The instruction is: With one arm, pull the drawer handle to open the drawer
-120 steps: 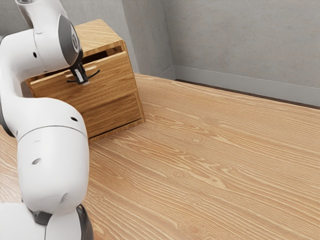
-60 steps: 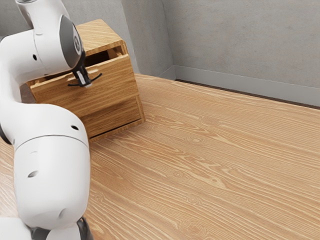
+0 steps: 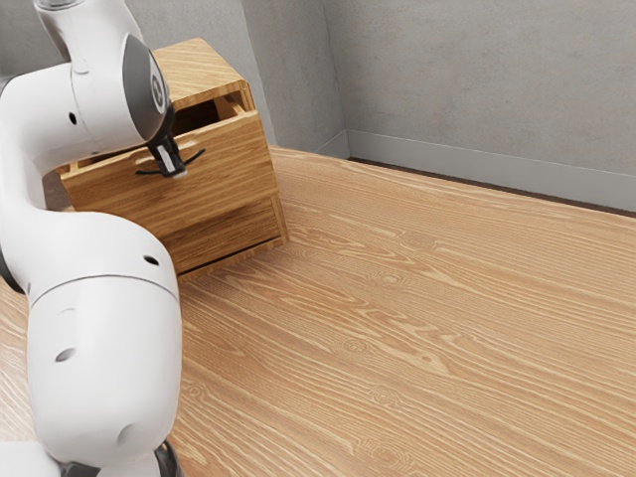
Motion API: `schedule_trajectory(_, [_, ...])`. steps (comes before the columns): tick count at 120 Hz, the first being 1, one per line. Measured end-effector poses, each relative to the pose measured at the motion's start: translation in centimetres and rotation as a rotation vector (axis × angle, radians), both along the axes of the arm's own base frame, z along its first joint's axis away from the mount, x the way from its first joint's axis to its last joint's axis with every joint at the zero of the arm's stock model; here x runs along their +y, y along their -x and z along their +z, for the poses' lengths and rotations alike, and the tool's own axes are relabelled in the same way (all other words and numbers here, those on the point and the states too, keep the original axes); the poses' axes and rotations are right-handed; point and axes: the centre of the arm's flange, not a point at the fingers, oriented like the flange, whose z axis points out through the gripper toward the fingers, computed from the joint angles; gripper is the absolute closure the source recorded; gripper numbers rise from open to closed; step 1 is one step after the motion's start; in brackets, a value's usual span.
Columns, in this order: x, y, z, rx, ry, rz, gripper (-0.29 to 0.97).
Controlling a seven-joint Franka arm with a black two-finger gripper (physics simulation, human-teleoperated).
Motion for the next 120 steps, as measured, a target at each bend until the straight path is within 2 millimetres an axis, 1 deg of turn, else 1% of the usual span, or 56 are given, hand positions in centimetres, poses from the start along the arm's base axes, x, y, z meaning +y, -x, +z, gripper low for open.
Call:
schedule_trajectory(18, [-0.3,0.8,0.2,-0.002,0.002,0.008,0.69])
schedule_trajectory(46, [-0.5,1.1,0.0,0.003,0.004,0.012,0.67])
schedule_trajectory(70, [-1.3,1.0,0.0,0.002,0.004,0.003,0.67])
schedule_trajectory(94, [-2.7,0.9,0.1,-0.001,0.004,-0.012,0.66])
schedule_trajectory(120, [-2.9,1.9,0.1,-0.003,0.009,0.004,0.66])
